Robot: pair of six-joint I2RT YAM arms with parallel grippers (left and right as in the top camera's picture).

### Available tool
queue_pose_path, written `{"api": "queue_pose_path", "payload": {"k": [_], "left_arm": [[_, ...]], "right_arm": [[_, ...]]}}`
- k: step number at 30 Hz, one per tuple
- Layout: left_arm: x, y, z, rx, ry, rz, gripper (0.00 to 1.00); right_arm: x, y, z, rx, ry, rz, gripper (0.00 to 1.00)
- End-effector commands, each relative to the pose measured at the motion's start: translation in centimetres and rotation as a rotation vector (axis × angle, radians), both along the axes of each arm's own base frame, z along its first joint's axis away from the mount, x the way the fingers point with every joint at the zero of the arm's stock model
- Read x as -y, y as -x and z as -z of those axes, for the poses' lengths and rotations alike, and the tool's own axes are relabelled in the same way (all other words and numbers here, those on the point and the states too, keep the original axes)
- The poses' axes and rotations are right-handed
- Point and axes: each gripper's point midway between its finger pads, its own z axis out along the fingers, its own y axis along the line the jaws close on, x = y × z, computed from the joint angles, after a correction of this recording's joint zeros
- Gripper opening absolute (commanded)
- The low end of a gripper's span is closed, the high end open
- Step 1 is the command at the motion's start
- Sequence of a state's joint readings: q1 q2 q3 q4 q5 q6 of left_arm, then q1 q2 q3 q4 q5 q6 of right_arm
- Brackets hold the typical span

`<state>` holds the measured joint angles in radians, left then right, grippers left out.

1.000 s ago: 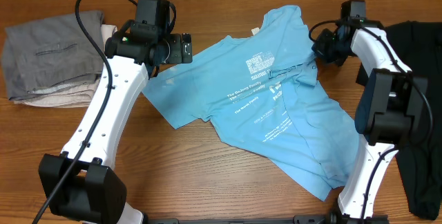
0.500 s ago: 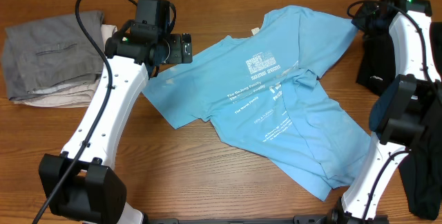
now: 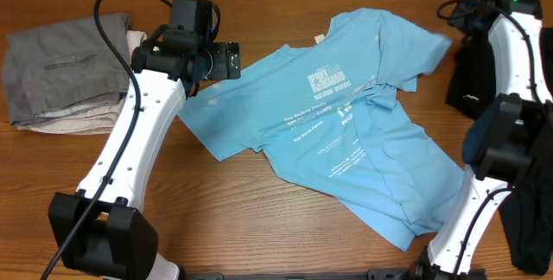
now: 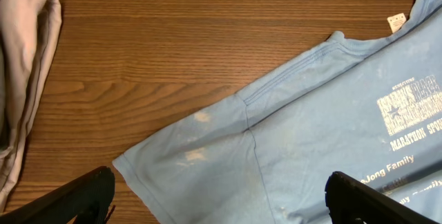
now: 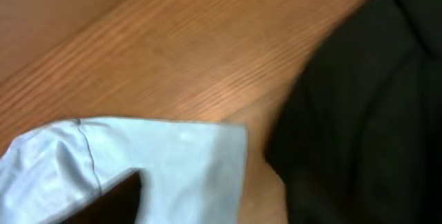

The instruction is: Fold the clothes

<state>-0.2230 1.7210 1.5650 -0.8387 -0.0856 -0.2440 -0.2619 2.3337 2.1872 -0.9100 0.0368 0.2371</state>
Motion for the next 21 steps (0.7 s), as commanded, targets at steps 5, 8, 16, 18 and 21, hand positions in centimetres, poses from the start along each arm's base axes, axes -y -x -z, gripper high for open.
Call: {"api": "queue_pose_path", "payload": {"k": [5,8,16,18,21], "left_arm": [[0.2,0.0,0.0,-0.001,0.011,-0.001,1.00],[0.2,0.0,0.0,-0.001,0.011,-0.001,1.00],[0.2,0.0,0.0,-0.001,0.011,-0.001,1.00],[0.2,0.0,0.0,-0.001,0.011,-0.001,1.00],[0.2,0.0,0.0,-0.001,0.011,-0.001,1.00]], "right_arm": [[-2.8,1.8,-8.2,0.023,-0.122,-0.075,0.79],[-4.7,4.6,-6.8,-0.099,-0.228,-0.074,0.04],[-8.1,10.0,1.1,-0.427,-0.336,-0.057,0.04],[-9.1,10.5,3.2,-0.464,-0.361,-0.070,0.04],[-11.0,10.7,5.8,-0.477,-0.415,-0.114,0.04]]}}
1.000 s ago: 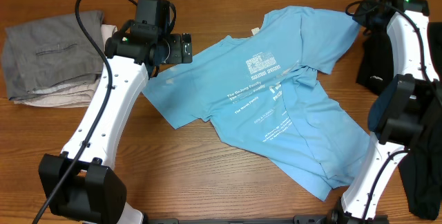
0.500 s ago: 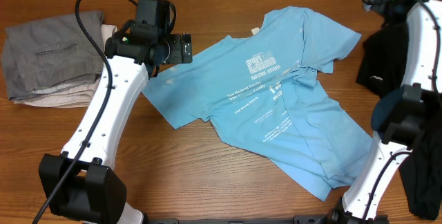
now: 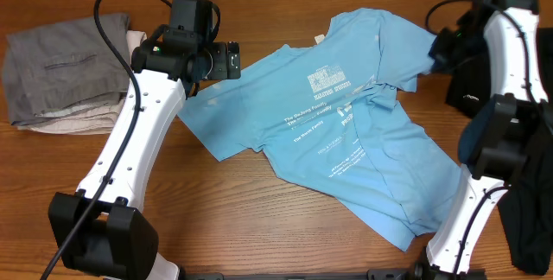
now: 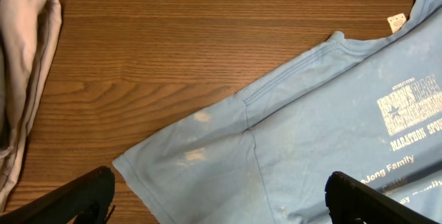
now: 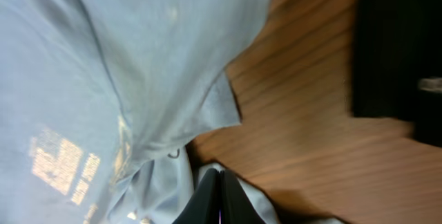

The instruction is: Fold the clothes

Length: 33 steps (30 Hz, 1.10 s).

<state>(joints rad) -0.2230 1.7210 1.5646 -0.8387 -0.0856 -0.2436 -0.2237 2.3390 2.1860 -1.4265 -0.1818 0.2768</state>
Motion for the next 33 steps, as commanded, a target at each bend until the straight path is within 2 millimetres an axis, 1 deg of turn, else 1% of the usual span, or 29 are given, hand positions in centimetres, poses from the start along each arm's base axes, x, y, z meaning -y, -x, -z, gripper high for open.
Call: {"api": "queue_pose_path", "payload": {"k": [1,2,3,8,12,16,20,26,30,33], "left_arm": [[0.2,0.0,0.0,-0.001,0.011,-0.001,1.00],[0.2,0.0,0.0,-0.001,0.011,-0.001,1.00],[0.2,0.0,0.0,-0.001,0.011,-0.001,1.00],[0.2,0.0,0.0,-0.001,0.011,-0.001,1.00],[0.2,0.0,0.0,-0.001,0.011,-0.001,1.00],[0.2,0.0,0.0,-0.001,0.011,-0.001,1.00],[0.2,0.0,0.0,-0.001,0.011,-0.001,1.00],[0.2,0.0,0.0,-0.001,0.011,-0.001,1.00],[0.2,0.0,0.0,-0.001,0.011,-0.001,1.00],[0.2,0.0,0.0,-0.001,0.011,-0.001,1.00]], "right_arm": [[-3.2,0.3,2.6,-0.011,-0.104,-0.052,0.04],[-4.0,0.2,3.7,-0.003,-0.131,-0.064,0.04],[-4.2,0.2,4.2,-0.002,-0.137,-0.066,0.04],[-4.4,0.5,6.7,0.000,-0.131,-0.067,0.04],[-3.5,1.1,8.7,-0.016,-0.072,-0.065,0.04],[-1.7,1.5,10.2,-0.027,0.030,-0.060,0.04],[0.3,2.1,10.3,-0.054,0.104,-0.041,0.04],[3.0,3.1,10.1,-0.078,0.096,0.022,0.04],[3.3,3.1,9.7,-0.064,0.024,0.053,0.04],[3.6,2.3,7.8,-0.041,0.010,0.041,0.04]]}}
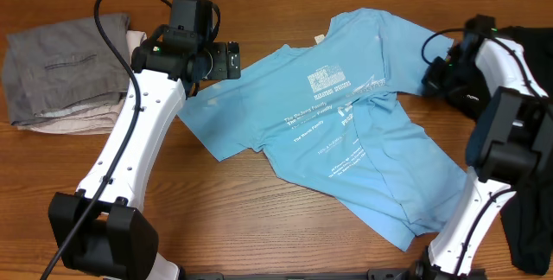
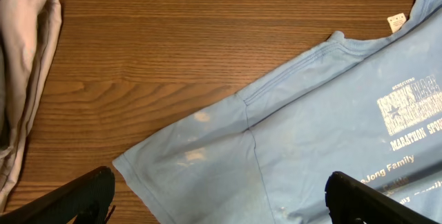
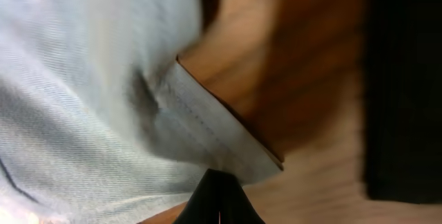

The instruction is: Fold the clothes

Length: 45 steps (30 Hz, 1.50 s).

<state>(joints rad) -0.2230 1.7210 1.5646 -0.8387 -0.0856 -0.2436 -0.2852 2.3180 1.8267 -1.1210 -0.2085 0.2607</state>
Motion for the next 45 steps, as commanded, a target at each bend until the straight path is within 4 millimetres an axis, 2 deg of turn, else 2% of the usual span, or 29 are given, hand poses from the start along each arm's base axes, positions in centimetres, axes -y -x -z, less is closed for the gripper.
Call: {"api": "queue_pose_path", "payload": {"k": [1,6,8,13,21,28,30,33,38,39,41,43,45], "left_arm": [[0.2,0.0,0.0,-0.001,0.011,-0.001,1.00],[0.2,0.0,0.0,-0.001,0.011,-0.001,1.00],[0.2,0.0,0.0,-0.001,0.011,-0.001,1.00],[0.2,0.0,0.0,-0.001,0.011,-0.001,1.00],[0.2,0.0,0.0,-0.001,0.011,-0.001,1.00],[0.2,0.0,0.0,-0.001,0.011,-0.001,1.00],[0.2,0.0,0.0,-0.001,0.011,-0.001,1.00],[0.2,0.0,0.0,-0.001,0.011,-0.001,1.00],[0.2,0.0,0.0,-0.001,0.011,-0.001,1.00],[0.2,0.0,0.0,-0.001,0.011,-0.001,1.00],[0.2,0.0,0.0,-0.001,0.011,-0.001,1.00],[0.2,0.0,0.0,-0.001,0.011,-0.001,1.00],[0.2,0.0,0.0,-0.001,0.011,-0.001,1.00]], "right_arm": [[1.9,-0.1,-1.1,-0.013,0.045,-0.011,0.04],[3.3,-1.2,-5.7,0.035,0.068,-0.062,0.04],[4.1,-1.0,-6.5,0.033,0.086,-0.055,0.04],[5.5,-0.2,-5.6,0.006,0.105,-0.030,0.04],[8.6,0.8,-2.4,-0.029,0.192,0.068,0.04],[10.3,1.7,0.0,-0.029,0.189,0.109,0.04],[11.5,2.3,0.5,-0.034,0.210,0.133,0.04],[14.4,3.8,1.1,-0.053,0.257,0.191,0.04],[19.2,6.5,1.0,-0.055,0.262,0.335,0.04],[19.7,6.6,0.8,-0.042,0.243,0.351,0.04],[20.0,6.1,0.1,0.018,0.170,0.363,0.07],[19.7,4.7,-1.5,0.106,0.074,0.362,0.16],[19.5,2.9,-3.9,0.203,-0.006,0.363,0.27]]}}
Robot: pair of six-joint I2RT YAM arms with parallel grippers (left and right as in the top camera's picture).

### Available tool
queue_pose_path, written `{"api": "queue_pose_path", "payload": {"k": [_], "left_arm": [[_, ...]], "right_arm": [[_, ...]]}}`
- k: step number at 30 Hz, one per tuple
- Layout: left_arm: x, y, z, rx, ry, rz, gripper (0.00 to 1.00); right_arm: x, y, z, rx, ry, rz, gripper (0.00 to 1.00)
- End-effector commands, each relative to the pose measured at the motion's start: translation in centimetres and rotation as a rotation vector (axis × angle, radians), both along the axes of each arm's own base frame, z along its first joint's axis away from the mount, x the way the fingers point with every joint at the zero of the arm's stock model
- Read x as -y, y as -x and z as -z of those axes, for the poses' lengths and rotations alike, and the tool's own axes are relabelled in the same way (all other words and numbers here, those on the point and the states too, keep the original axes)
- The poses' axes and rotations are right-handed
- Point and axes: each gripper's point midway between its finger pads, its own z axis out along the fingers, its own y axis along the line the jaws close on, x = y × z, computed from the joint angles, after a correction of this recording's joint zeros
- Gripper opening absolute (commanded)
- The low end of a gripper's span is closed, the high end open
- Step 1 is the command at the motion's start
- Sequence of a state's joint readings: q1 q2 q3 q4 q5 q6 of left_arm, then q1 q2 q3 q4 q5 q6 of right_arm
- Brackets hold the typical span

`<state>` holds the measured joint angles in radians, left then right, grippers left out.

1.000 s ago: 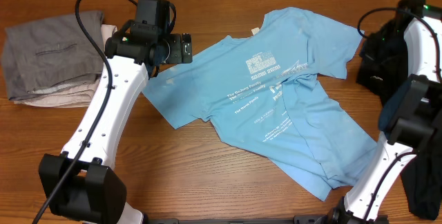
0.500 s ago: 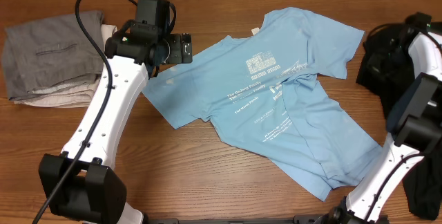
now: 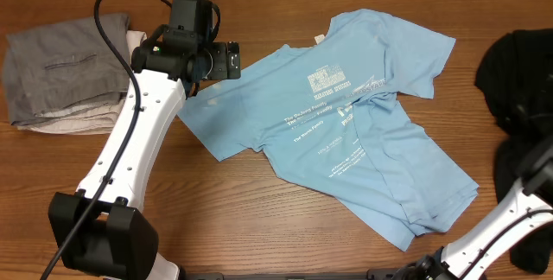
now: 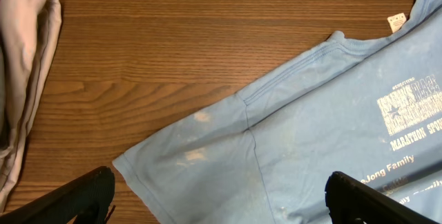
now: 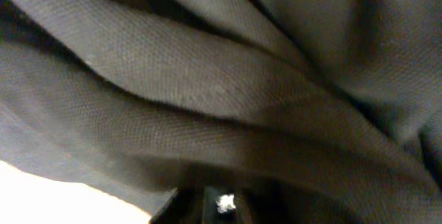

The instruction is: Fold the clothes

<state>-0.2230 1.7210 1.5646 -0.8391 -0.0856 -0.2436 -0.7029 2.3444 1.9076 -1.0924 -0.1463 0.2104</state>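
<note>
A light blue t-shirt (image 3: 346, 133) with white print lies spread face up across the middle of the wooden table (image 3: 259, 219), both sleeves laid out. My left gripper (image 3: 226, 60) hangs open above the shirt's left sleeve (image 4: 200, 162), its two dark fingers (image 4: 83, 196) wide apart at the bottom corners of the left wrist view. My right gripper (image 5: 207, 207) is buried in a black garment (image 3: 518, 73) at the right edge. Dark folds (image 5: 228, 86) fill its view, so its jaws cannot be read.
A folded stack of grey and beige clothes (image 3: 65, 68) sits at the far left, its beige edge (image 4: 24, 65) close to the left gripper. More black cloth (image 3: 531, 219) lies at the lower right by the right arm's white link (image 3: 505, 219).
The right gripper has left the shirt's right sleeve, which now lies flat, and has gone to the right edge into the black garment. The garment sits bunched higher. The left arm is unchanged.
The right gripper was at the far right by the blue right sleeve and the black cloth, then shut over the sleeve near the print, then at the sleeve's hem. Now the sleeve lies spread and that gripper is inside the black garment. The left gripper stayed open over the left sleeve throughout.
</note>
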Motion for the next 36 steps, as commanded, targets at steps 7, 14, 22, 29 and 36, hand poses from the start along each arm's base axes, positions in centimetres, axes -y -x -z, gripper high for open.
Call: {"api": "queue_pose_path", "payload": {"k": [7,14,22,29,36], "left_arm": [[0.2,0.0,0.0,0.000,0.011,-0.001,1.00],[0.2,0.0,0.0,0.000,0.011,-0.001,1.00],[0.2,0.0,0.0,0.000,0.011,-0.001,1.00],[0.2,0.0,0.0,0.000,0.011,-0.001,1.00],[0.2,0.0,0.0,0.000,0.011,-0.001,1.00]], "right_arm": [[-0.8,-6.6,-13.9,0.326,-0.033,-0.076,0.55],[-6.2,-5.5,-21.3,0.315,-0.061,-0.115,0.67],[-14.7,-7.9,-20.7,0.270,-0.118,-0.290,0.67],[-22.3,-8.7,-17.9,0.128,-0.063,-0.447,0.79],[-21.4,-8.1,-16.5,-0.009,0.158,-0.453,1.00]]}}
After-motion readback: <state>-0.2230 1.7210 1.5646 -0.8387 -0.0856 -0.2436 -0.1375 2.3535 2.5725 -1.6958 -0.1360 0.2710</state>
